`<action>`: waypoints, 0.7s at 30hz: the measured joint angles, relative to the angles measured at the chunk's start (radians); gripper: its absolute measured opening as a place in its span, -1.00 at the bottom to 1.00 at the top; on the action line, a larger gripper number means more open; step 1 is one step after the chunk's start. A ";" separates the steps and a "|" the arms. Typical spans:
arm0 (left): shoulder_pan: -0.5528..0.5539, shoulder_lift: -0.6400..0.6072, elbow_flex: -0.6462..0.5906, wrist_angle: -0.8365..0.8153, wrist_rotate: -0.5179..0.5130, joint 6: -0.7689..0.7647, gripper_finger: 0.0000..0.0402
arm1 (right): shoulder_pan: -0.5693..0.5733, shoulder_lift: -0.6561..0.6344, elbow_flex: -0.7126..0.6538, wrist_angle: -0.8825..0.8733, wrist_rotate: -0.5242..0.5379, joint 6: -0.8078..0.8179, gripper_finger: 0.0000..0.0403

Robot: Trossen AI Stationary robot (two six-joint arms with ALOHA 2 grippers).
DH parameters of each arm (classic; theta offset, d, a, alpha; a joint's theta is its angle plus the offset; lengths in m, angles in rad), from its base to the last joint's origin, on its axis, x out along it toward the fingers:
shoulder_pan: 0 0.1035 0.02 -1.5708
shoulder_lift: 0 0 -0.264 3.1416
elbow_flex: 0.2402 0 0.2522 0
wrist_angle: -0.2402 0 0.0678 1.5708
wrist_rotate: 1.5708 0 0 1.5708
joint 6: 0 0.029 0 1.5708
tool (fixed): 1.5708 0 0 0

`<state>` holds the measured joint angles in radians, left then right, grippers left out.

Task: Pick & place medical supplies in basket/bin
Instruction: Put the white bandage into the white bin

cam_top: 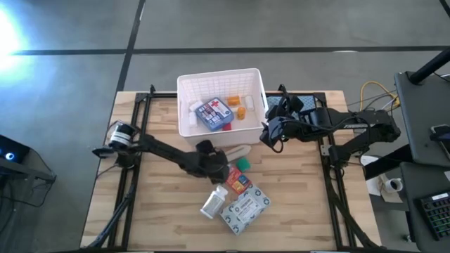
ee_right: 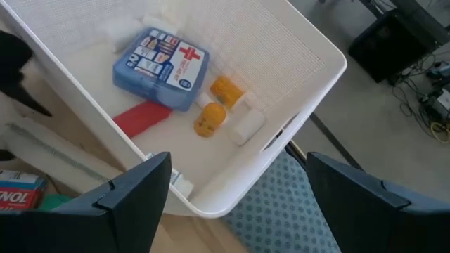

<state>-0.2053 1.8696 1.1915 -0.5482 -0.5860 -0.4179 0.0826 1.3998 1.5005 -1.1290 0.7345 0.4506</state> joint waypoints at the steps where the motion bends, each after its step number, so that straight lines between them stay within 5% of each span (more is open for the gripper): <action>1: 0.009 0.010 0.000 0.000 -0.001 0.000 0.51 | 0.000 0.000 0.000 0.000 0.000 0.000 0.59; 8: 0.051 0.030 -0.001 0.028 0.018 -0.002 0.36 | 0.000 0.000 -0.001 -0.001 0.000 0.003 0.59; 21: 0.068 0.036 -0.029 0.119 0.083 -0.029 -0.41 | 0.000 0.000 -0.001 -0.023 -0.001 0.014 0.55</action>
<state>-0.1372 1.9054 1.1626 -0.4293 -0.5033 -0.4472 0.0826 1.3998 1.4994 -1.1523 0.7334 0.4644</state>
